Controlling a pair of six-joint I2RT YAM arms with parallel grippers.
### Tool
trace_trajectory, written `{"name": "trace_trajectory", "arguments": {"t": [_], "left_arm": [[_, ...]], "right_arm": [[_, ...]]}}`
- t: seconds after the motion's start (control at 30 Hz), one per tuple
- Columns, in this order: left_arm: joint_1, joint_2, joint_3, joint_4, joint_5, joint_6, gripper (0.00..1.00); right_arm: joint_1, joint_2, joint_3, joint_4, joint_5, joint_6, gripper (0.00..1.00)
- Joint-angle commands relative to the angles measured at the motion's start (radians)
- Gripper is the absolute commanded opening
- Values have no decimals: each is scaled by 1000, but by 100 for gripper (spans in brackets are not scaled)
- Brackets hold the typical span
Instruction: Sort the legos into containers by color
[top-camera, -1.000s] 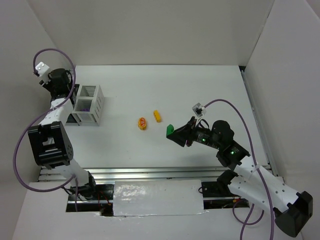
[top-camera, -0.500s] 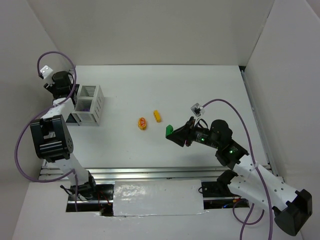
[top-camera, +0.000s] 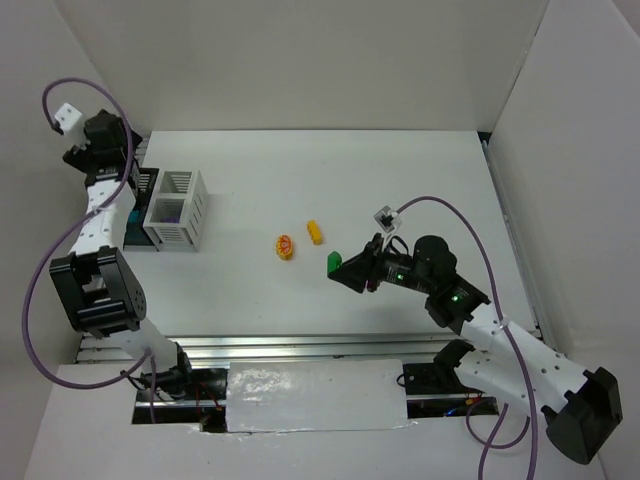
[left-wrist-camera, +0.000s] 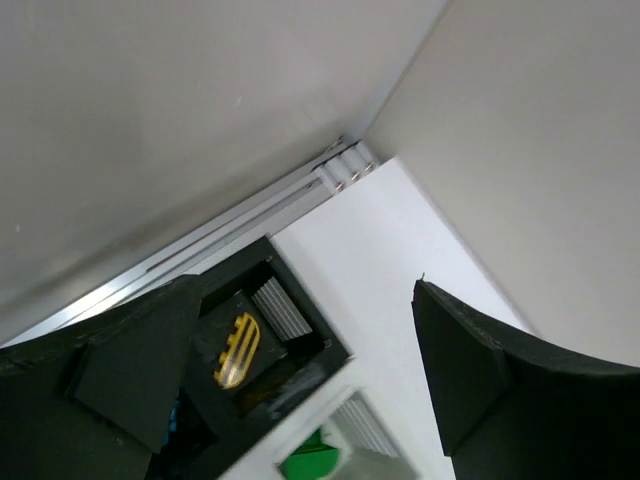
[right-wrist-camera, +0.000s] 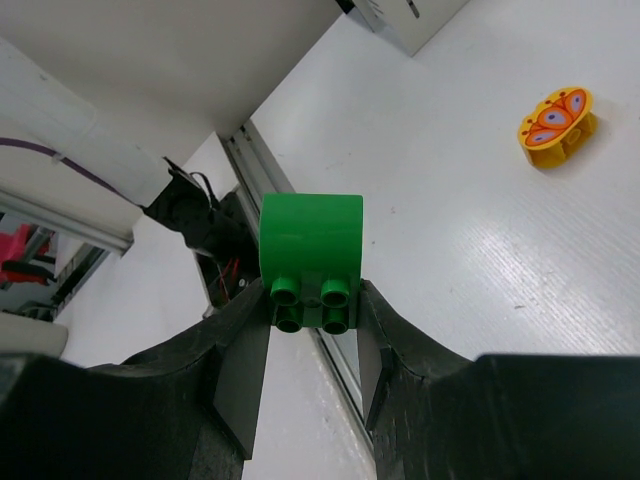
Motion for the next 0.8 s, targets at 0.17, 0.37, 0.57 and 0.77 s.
{"name": "trace_trajectory", "arguments": {"t": [0.17,0.37,0.57,0.77], "left_arm": [[-152,-261,170,-451,359,-59,100],[-444,-557,-75,-529,433,55,100],[-453,-772,-312,-443,858,121,100],[-481,-880,-507,-140,1485,11,100]], "right_arm": [[-7,94,58,153,-131,54,0],[10,206,162,71,-61,48,0],[36,388,323,50,-169,-53,0],[42,376,309,213,-357,73,0]]}}
